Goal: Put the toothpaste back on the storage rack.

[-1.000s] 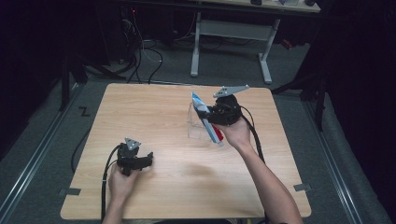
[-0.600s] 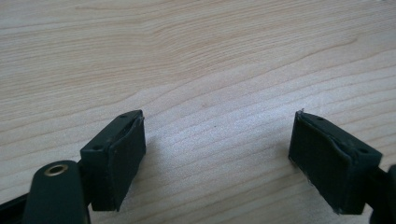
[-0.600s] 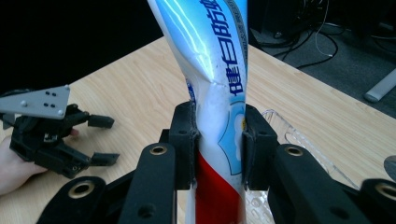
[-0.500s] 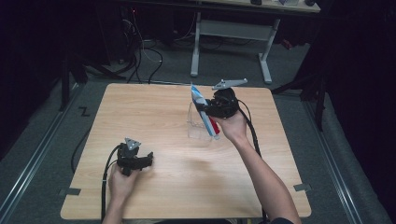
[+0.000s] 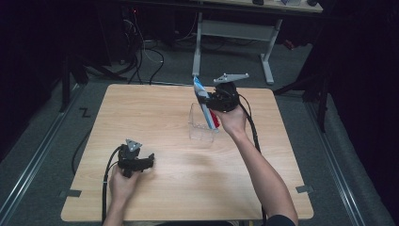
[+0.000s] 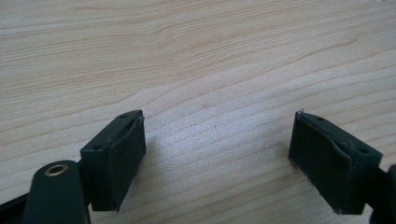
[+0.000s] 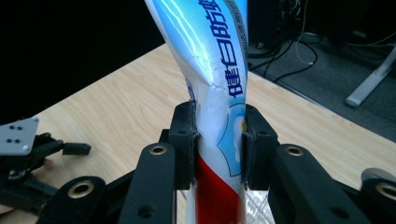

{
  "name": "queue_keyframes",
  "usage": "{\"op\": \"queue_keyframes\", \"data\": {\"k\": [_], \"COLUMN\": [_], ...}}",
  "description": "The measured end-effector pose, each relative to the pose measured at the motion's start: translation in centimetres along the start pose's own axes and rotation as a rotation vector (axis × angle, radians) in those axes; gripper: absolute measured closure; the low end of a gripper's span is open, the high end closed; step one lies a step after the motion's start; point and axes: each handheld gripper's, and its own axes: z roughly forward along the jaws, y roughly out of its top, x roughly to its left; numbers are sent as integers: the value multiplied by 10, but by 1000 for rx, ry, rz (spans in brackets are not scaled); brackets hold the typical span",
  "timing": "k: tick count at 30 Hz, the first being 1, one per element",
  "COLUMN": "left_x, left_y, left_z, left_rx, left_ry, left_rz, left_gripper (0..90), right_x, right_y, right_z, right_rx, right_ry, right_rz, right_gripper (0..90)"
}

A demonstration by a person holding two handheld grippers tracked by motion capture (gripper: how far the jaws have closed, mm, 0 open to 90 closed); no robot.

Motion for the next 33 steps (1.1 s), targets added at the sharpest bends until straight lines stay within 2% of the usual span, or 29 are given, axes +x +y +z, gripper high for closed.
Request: {"op": "queue_keyframes", "data": {"k": [15,33], "left_x": [0,0], "left_y": [0,0], "left_z": [0,0], "left_rx": [1,1], "left_ry": [0,0], "left_rz": [1,2], "left_gripper": [191,190], "right_x": [-6,-15], "right_y": [11,3], "right_z": [18,34], "right_rx": [-29,-21], "right_ry": [-57,-102], "right_rz": [5,32], "right_gripper": [700,697]}}
